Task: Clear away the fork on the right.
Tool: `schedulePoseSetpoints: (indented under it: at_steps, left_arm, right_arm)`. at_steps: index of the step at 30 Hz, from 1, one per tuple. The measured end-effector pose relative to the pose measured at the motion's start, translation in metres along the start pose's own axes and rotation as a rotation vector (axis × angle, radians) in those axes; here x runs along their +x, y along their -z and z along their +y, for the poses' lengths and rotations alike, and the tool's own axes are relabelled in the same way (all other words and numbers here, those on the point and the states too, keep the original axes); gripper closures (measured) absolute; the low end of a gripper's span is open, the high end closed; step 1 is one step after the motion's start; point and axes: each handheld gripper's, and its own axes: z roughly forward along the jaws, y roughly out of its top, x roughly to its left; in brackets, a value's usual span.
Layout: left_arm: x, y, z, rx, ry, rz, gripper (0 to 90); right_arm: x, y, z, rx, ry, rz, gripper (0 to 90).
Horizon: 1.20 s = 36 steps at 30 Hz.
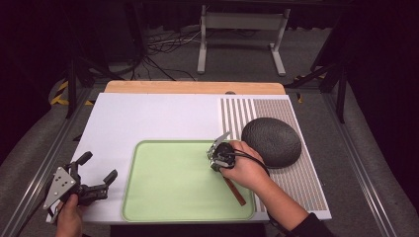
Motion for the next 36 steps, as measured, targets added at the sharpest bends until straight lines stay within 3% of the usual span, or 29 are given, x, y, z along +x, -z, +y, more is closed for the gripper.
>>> schedulePoseSetpoints:
  at_steps: [16, 36]
  left_arm:
    - [0.0, 0.0, 0.0, 0.0, 0.002, 0.002, 0.0]
    - [0.0, 0.0, 0.0, 0.002, 0.0, 0.0, 0.0]
  right_arm:
    - [-0.016, 0.004, -0.007, 0.003, -0.045, -0.069, 90.0]
    - [-0.033, 0.01, -0.02, 0.007, -0.111, -0.115, 90.0]
